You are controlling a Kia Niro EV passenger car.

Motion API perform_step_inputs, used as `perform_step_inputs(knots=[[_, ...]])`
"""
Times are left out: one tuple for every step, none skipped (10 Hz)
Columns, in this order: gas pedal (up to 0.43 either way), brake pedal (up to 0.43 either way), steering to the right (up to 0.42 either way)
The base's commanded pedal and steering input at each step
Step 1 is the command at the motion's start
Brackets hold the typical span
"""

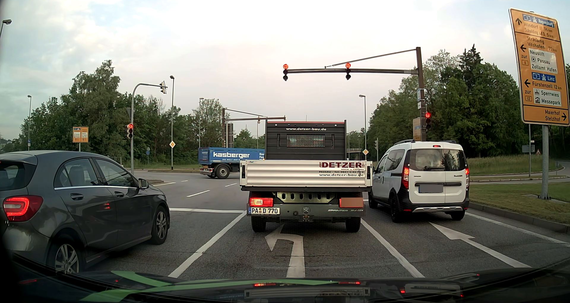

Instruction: Follow the waypoints while adhering to traffic rules and regulations

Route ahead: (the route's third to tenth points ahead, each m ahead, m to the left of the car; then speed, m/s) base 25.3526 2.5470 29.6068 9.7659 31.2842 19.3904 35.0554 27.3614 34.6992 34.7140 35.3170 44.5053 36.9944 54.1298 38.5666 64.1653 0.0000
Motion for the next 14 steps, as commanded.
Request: perform_step_inputs(knots=[[0.000, 0.348, -0.005], [0.000, 0.348, -0.005], [0.000, 0.348, -0.005], [0.000, 0.348, -0.005], [0.000, 0.348, -0.005], [0.000, 0.348, -0.005], [0.000, 0.348, -0.005], [0.000, 0.348, -0.005], [0.000, 0.348, -0.005], [0.000, 0.348, -0.005], [0.000, 0.348, -0.005], [0.000, 0.348, -0.005], [0.000, 0.348, -0.005], [0.000, 0.348, -0.005]])
